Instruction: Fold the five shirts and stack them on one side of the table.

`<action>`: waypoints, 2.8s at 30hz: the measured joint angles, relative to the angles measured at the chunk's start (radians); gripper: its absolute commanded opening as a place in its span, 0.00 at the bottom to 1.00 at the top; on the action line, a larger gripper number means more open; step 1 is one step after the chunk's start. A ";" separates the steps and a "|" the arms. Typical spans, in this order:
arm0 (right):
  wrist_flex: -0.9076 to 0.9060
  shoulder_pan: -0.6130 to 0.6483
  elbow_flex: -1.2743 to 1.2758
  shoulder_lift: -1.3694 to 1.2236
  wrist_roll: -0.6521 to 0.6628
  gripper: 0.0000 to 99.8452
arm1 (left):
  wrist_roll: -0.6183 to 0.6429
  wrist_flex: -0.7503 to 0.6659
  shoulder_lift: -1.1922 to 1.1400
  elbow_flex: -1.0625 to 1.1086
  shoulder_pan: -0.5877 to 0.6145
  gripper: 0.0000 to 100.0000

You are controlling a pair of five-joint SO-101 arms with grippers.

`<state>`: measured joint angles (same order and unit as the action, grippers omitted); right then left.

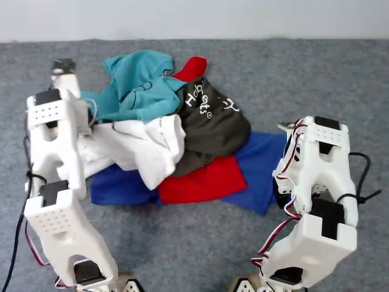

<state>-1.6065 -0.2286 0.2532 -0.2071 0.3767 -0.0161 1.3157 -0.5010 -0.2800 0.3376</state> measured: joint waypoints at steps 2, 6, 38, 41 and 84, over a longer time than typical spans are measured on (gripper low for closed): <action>0.003 0.000 0.000 0.000 0.000 0.24 | 0.017 0.031 0.028 -0.021 -0.002 0.06; 0.012 0.000 0.000 0.000 0.000 0.24 | -0.009 0.152 0.101 -0.038 -0.081 0.16; 0.012 0.000 0.000 0.000 0.000 0.24 | -0.262 0.233 -0.350 -0.287 -0.700 0.20; 0.012 0.000 0.000 0.000 0.000 0.24 | -0.250 0.311 -0.423 -0.411 -0.700 0.12; 0.012 0.000 0.000 0.000 0.000 0.24 | 0.025 0.420 -0.647 -1.073 0.236 0.02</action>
<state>-1.5942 -0.2286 0.2532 -0.2071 0.3767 0.0084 1.7361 -1.1485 -1.3525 0.5738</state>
